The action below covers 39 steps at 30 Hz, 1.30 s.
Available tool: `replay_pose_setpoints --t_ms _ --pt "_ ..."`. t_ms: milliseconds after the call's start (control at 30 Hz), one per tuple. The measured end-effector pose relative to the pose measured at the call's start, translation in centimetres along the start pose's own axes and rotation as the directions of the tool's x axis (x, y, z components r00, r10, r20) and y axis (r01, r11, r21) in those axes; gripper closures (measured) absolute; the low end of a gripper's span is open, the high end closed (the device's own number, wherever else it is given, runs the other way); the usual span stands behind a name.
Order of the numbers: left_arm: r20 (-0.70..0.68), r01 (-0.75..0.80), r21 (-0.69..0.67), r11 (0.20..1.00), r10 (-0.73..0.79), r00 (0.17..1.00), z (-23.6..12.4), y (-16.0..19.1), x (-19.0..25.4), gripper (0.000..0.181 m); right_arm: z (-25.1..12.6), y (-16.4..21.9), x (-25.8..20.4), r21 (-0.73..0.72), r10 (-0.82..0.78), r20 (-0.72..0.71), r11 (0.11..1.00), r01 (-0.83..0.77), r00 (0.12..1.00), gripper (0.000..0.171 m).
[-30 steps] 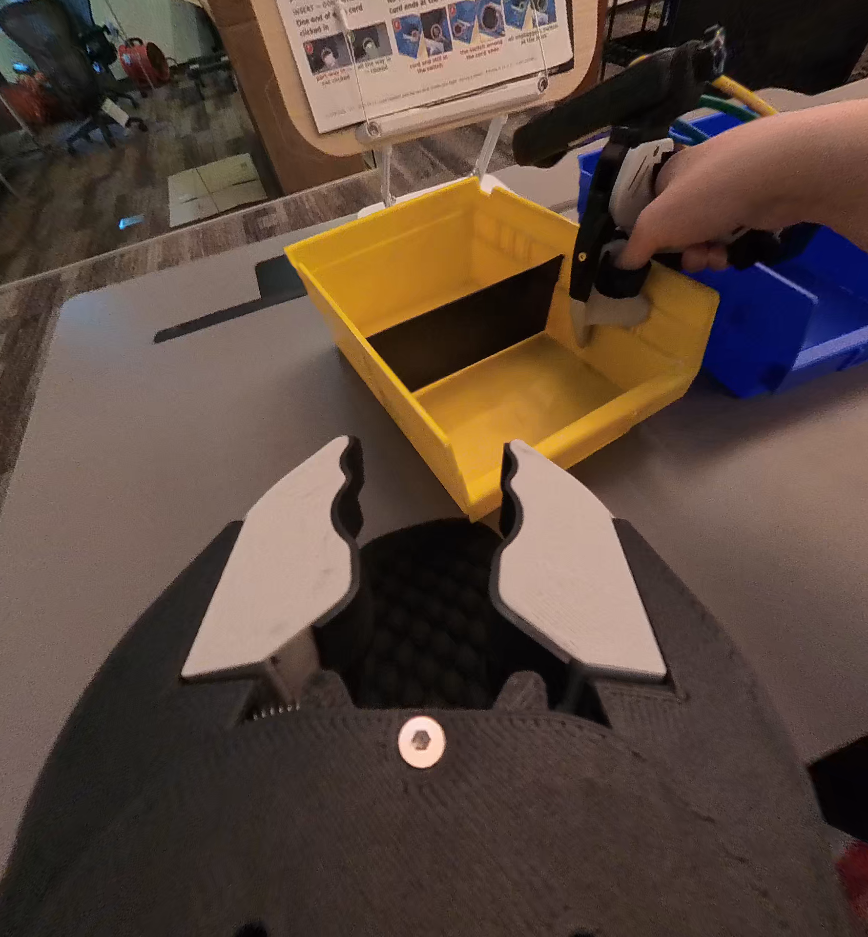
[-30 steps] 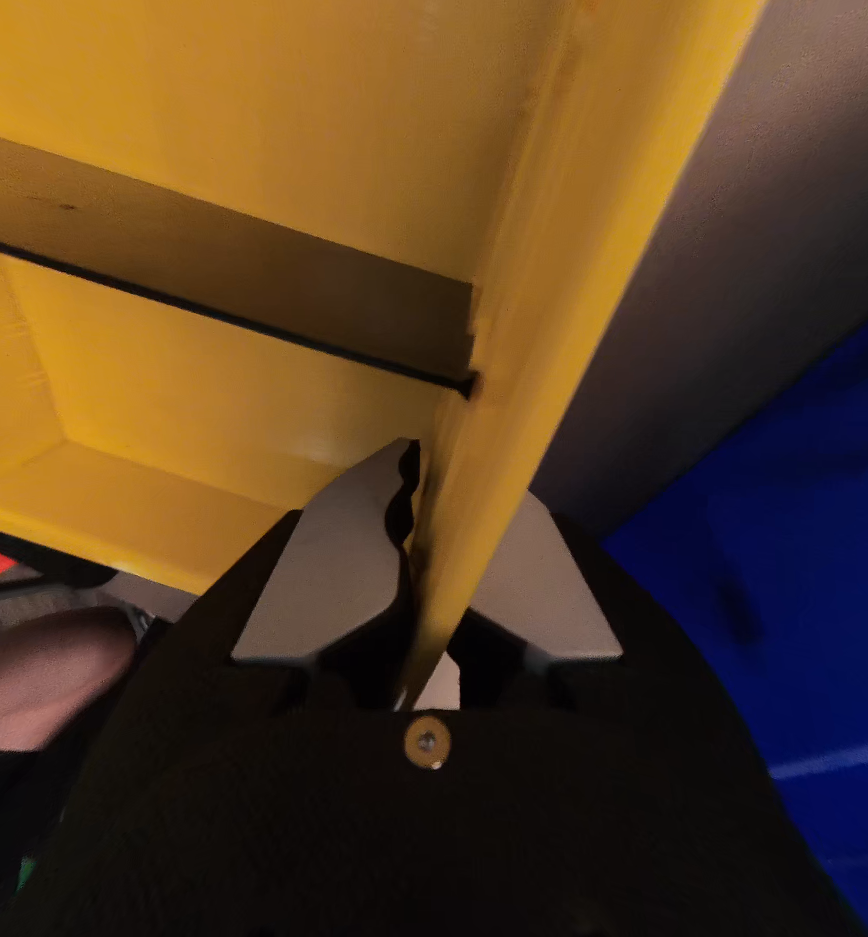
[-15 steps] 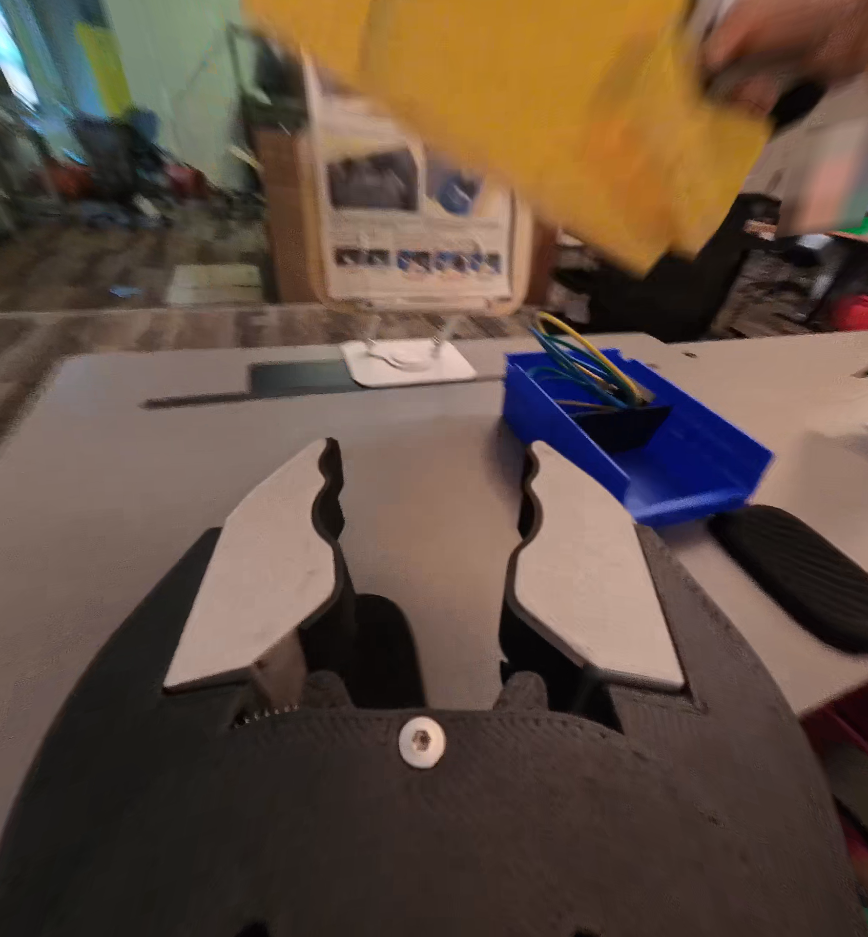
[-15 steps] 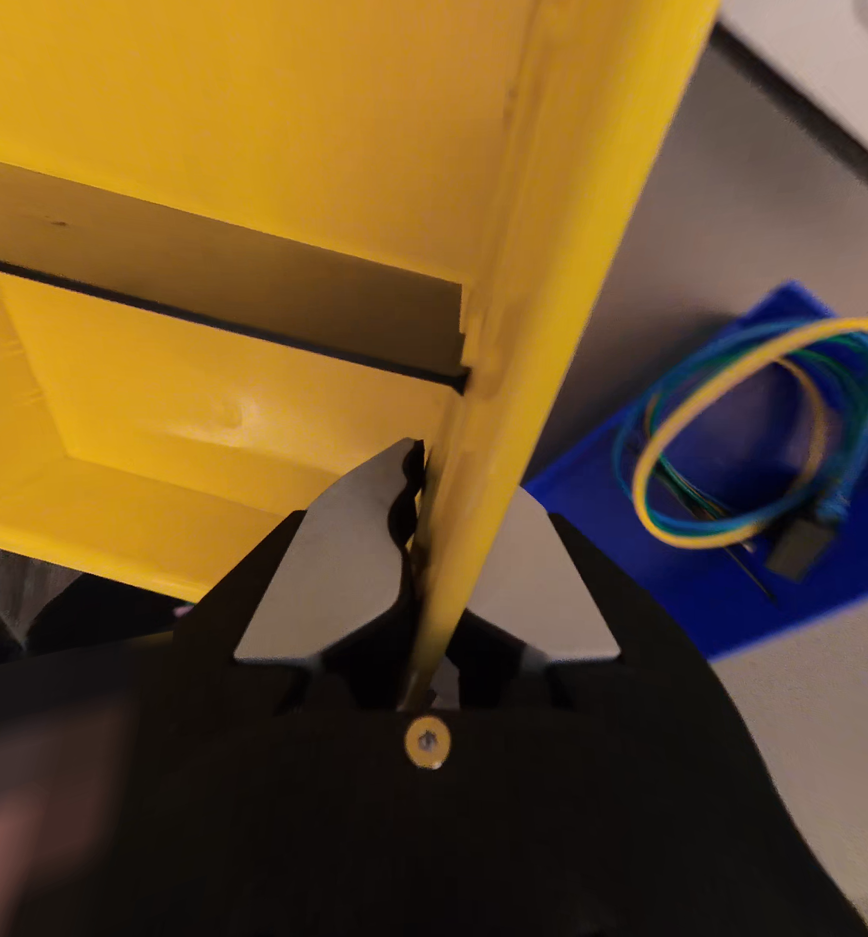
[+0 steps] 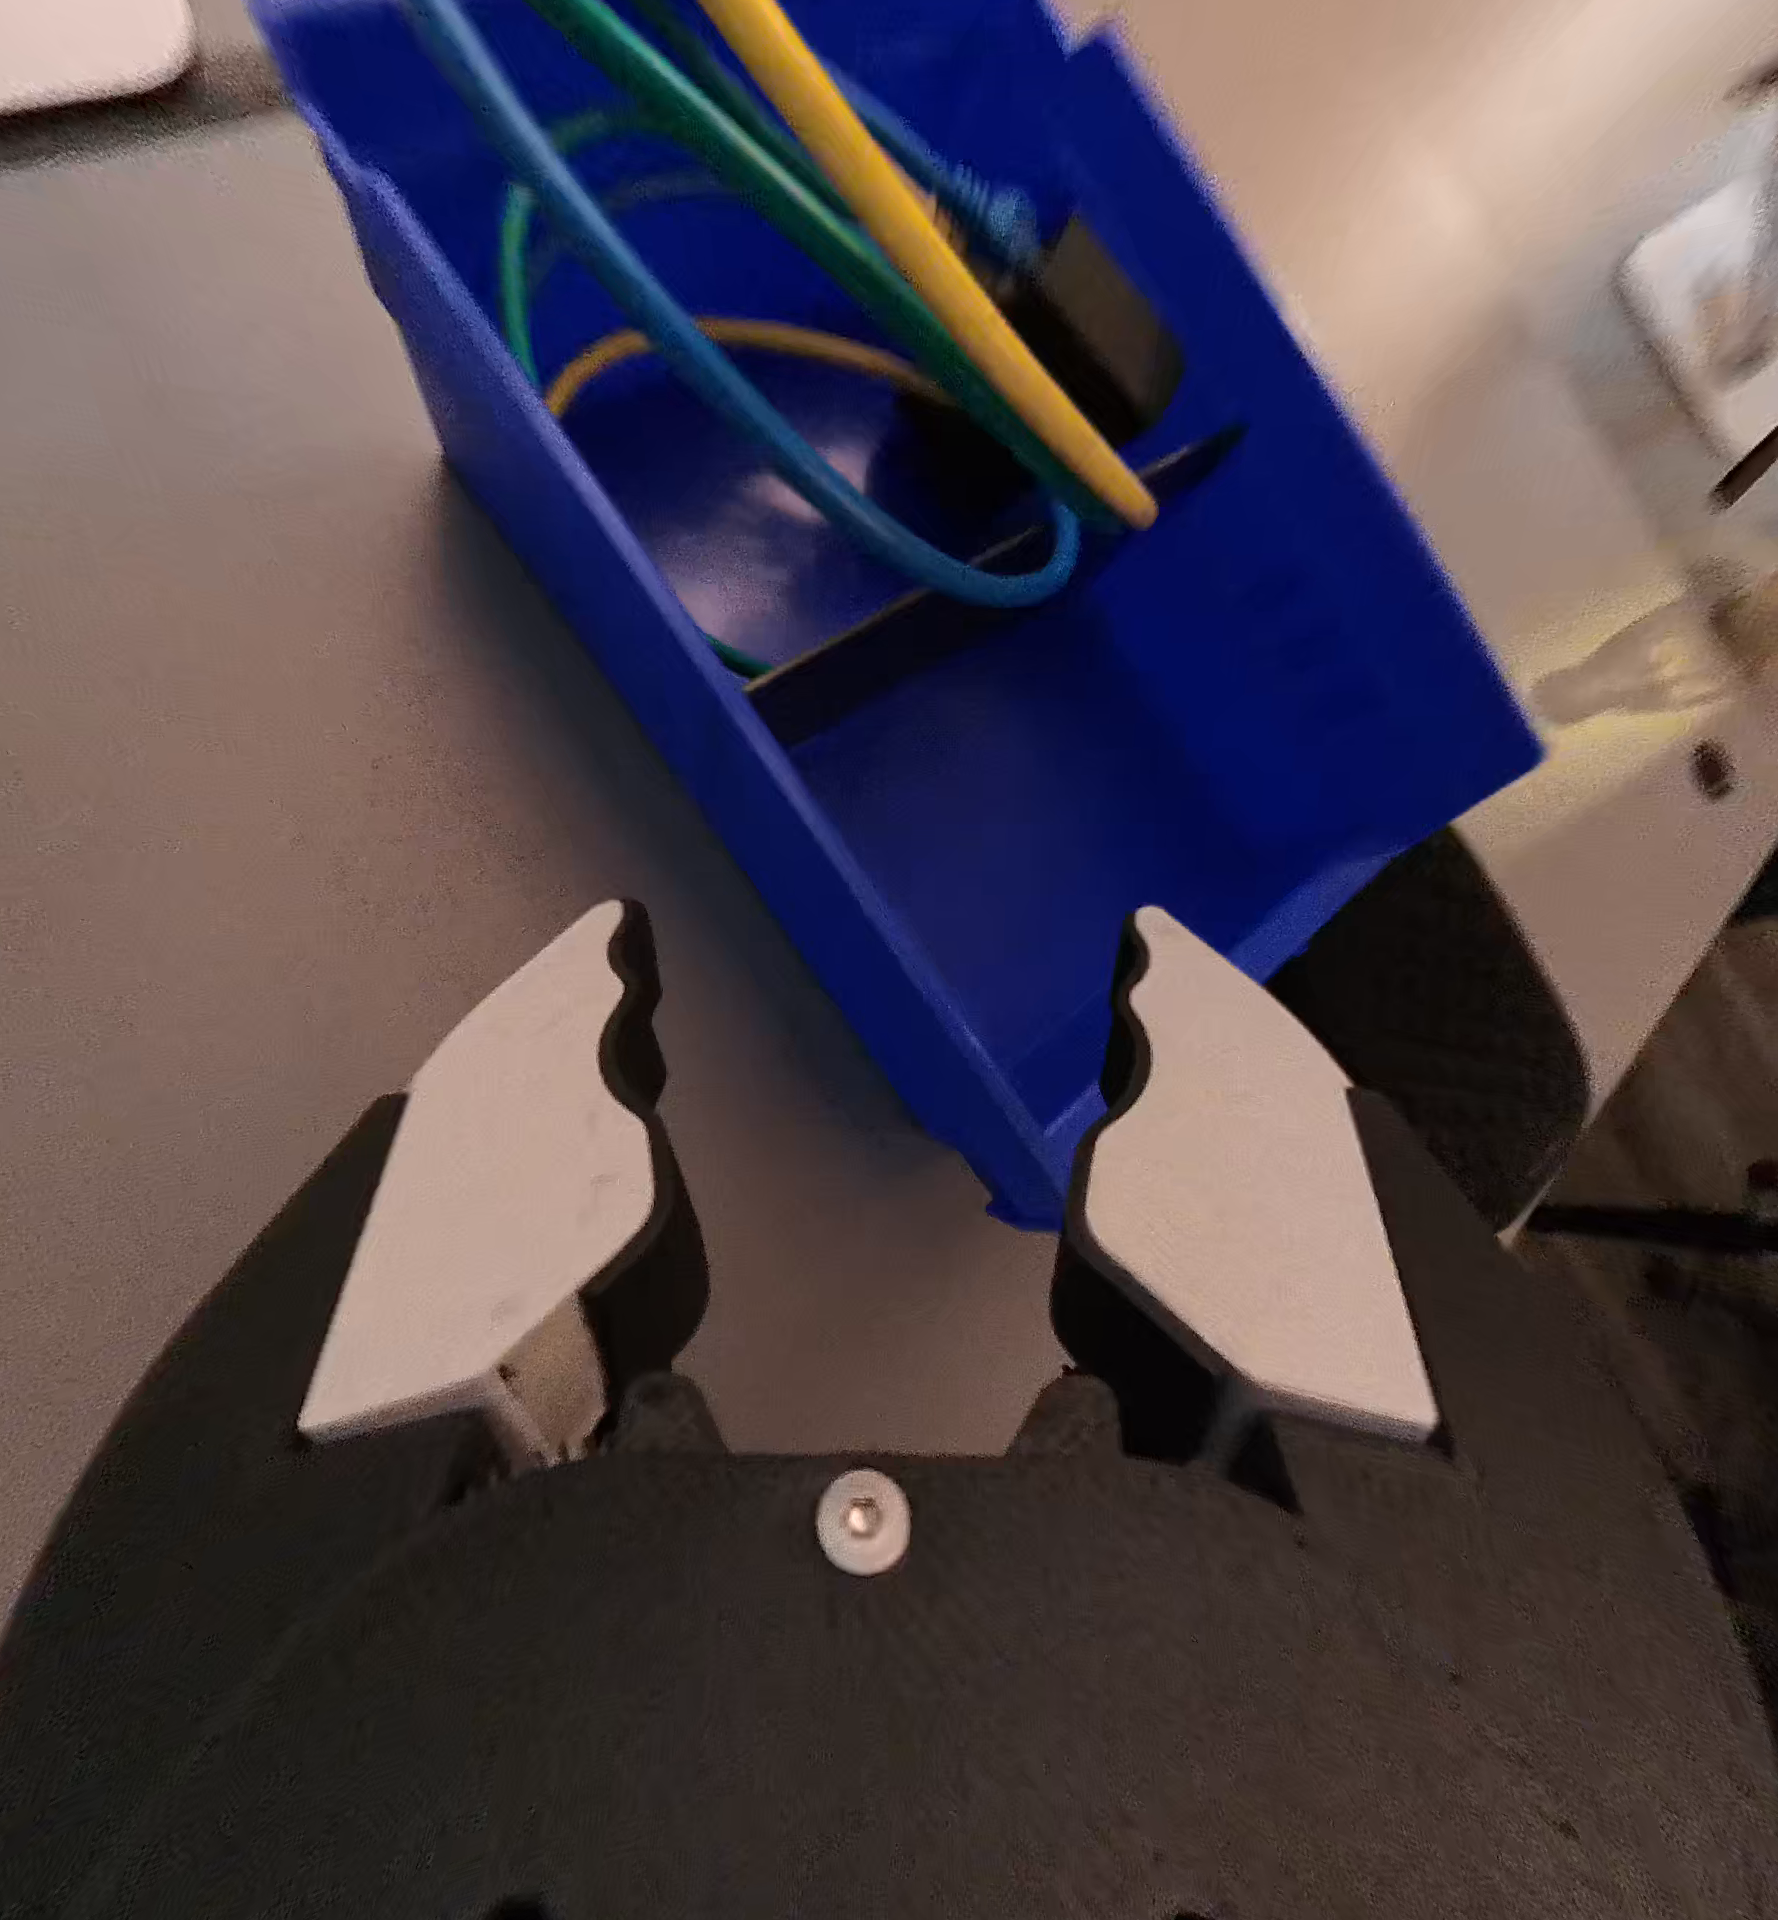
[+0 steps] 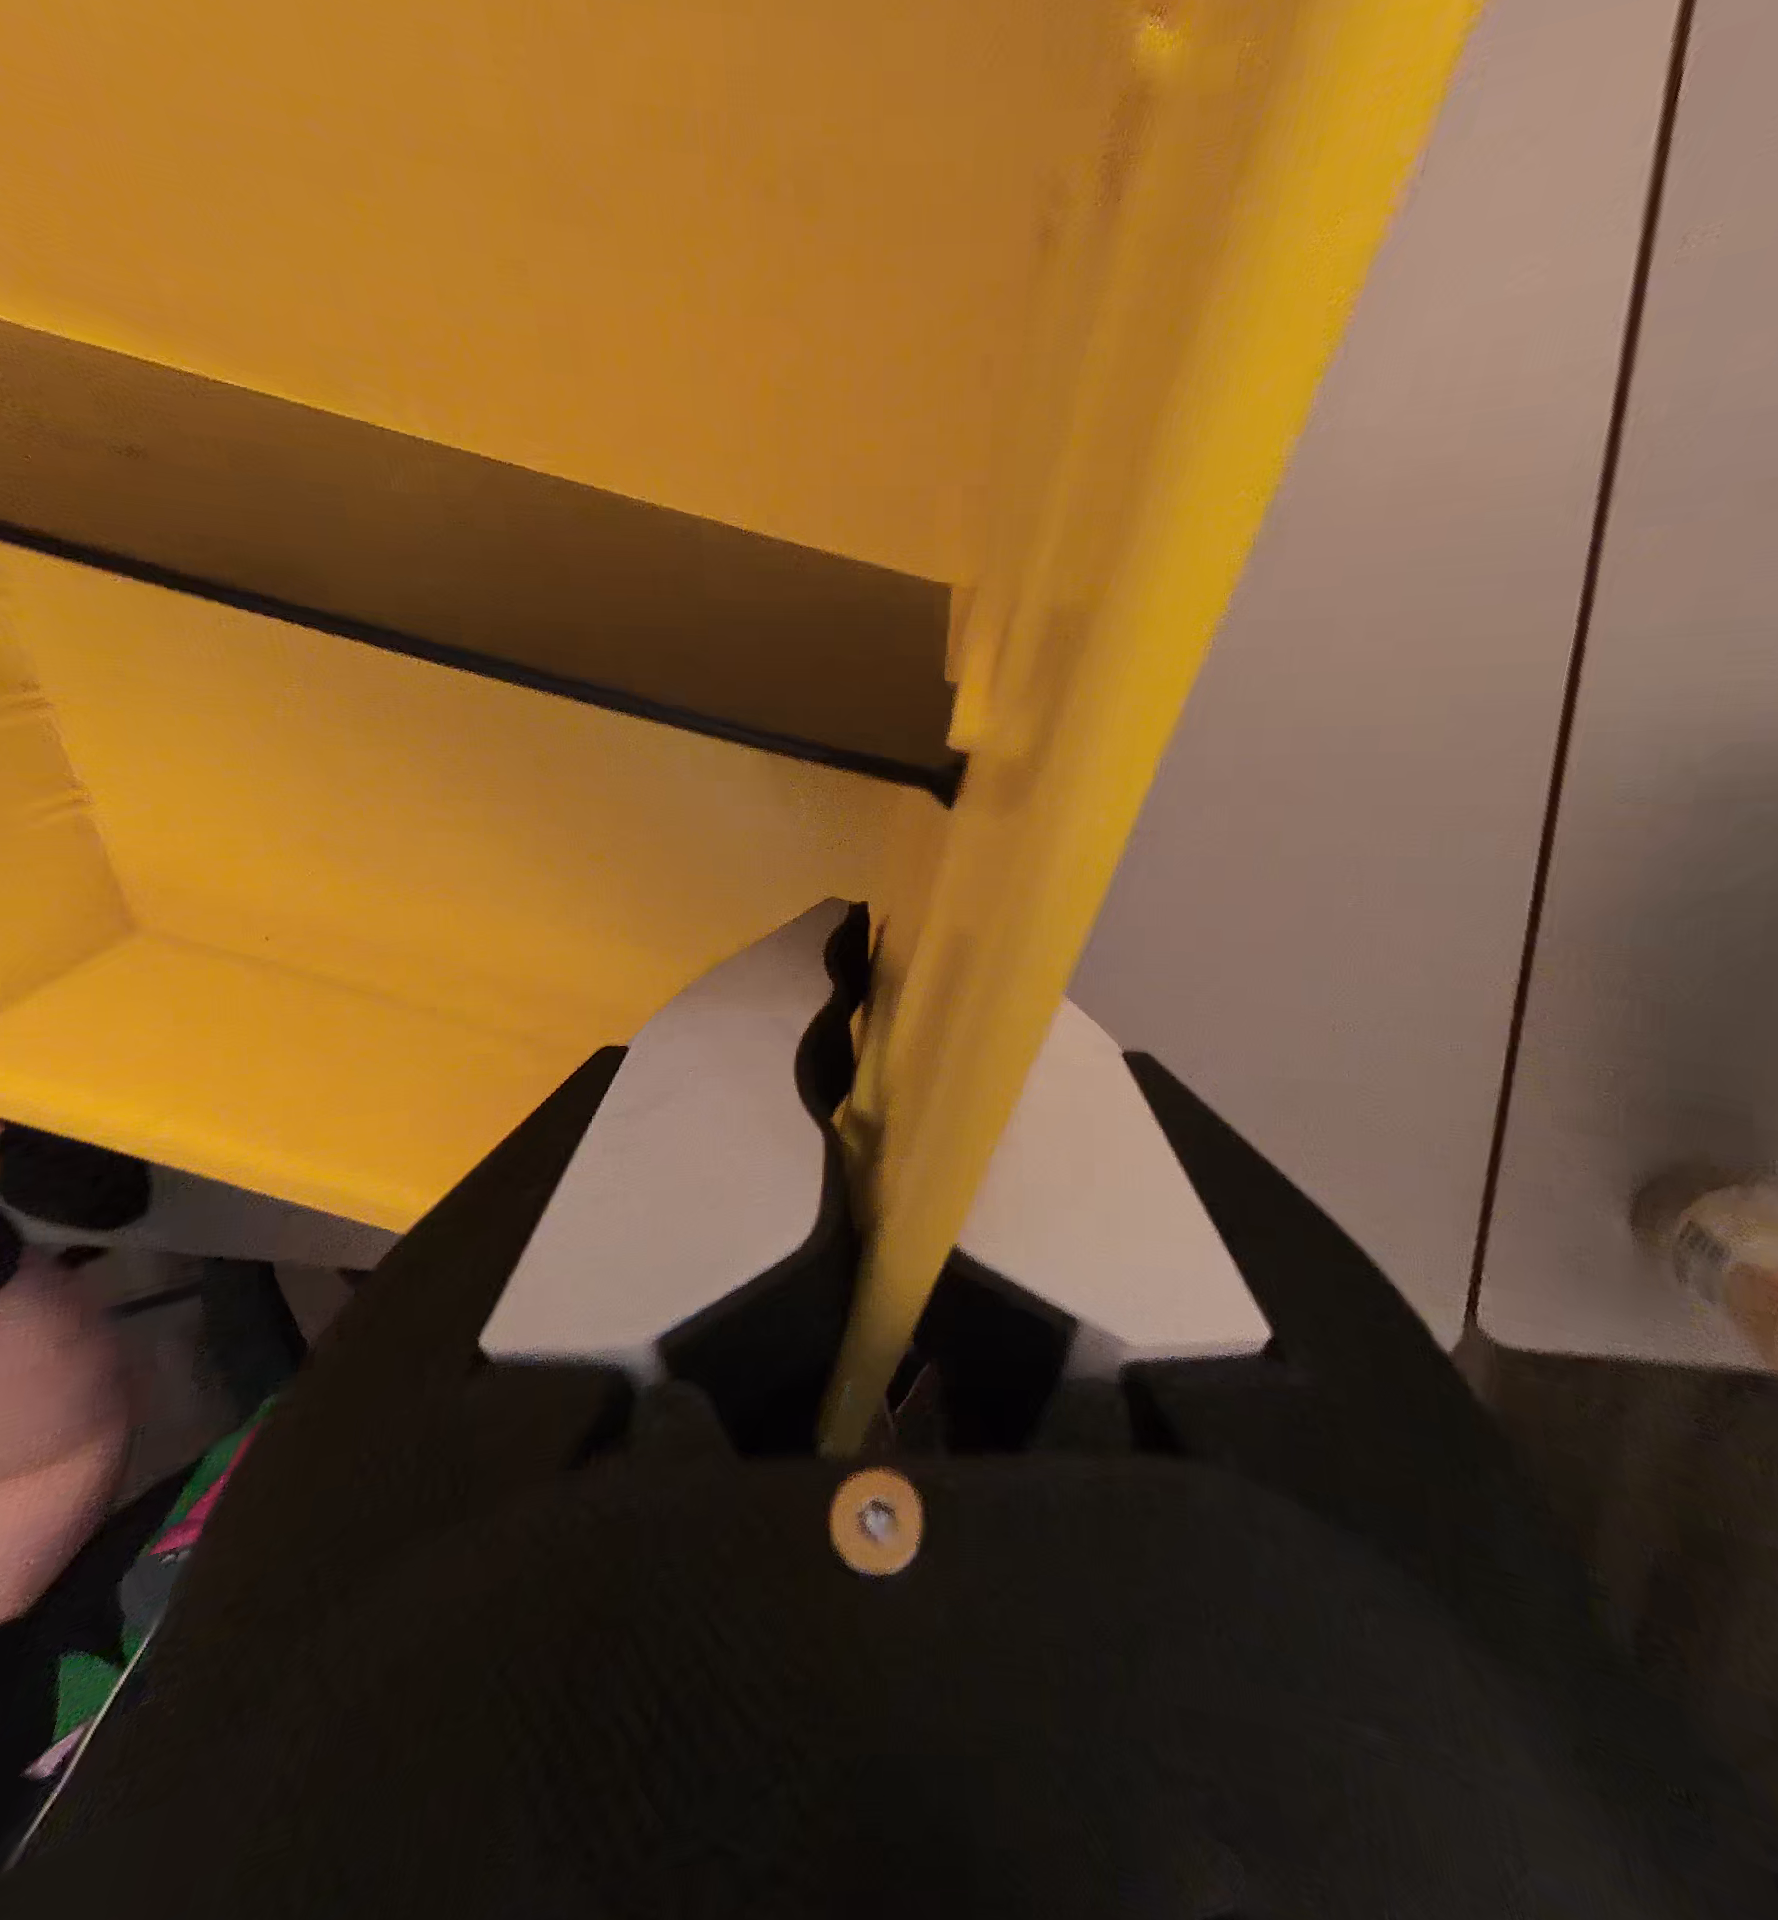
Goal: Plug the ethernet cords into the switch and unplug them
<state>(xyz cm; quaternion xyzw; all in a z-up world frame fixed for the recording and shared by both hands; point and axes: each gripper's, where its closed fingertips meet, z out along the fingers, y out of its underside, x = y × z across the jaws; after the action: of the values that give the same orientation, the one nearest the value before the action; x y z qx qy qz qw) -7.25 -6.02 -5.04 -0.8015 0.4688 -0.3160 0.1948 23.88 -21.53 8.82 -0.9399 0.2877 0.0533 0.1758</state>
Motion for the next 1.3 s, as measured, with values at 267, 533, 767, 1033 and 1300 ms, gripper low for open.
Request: replay_pose_setpoints --t_ms 267,533,767,1033,1300 --pt "0.104 -0.051 -0.396 0.917 0.100 0.990 4.5 2.1 -1.0 0.129 8.5 6.2 7.7 -0.170 0.136 0.020 0.977 -0.131 0.990 0.168" --pt "0.138 0.032 -0.501 0.865 0.044 0.989 3.9 3.1 -8.2 0.173 12.0 7.7 9.1 -0.227 0.098 0.026 0.970 -0.090 0.995 0.168" --pt "0.219 0.238 -0.342 0.909 -0.169 0.961 -2.9 4.3 -20.2 0.173 15.5 8.8 9.1 -0.279 0.026 0.047 0.960 -0.012 0.999 0.168" --pt "0.401 0.466 -0.184 0.865 -0.367 0.839 -14.2 11.3 -31.6 0.176 19.5 9.0 9.7 -0.350 -0.042 -0.010 0.936 0.036 0.999 0.168" --pt "0.506 0.471 -0.149 0.869 -0.342 0.791 -20.8 16.5 -36.0 0.175 20.3 7.6 12.0 -0.345 -0.162 -0.002 0.926 0.152 0.987 0.167"
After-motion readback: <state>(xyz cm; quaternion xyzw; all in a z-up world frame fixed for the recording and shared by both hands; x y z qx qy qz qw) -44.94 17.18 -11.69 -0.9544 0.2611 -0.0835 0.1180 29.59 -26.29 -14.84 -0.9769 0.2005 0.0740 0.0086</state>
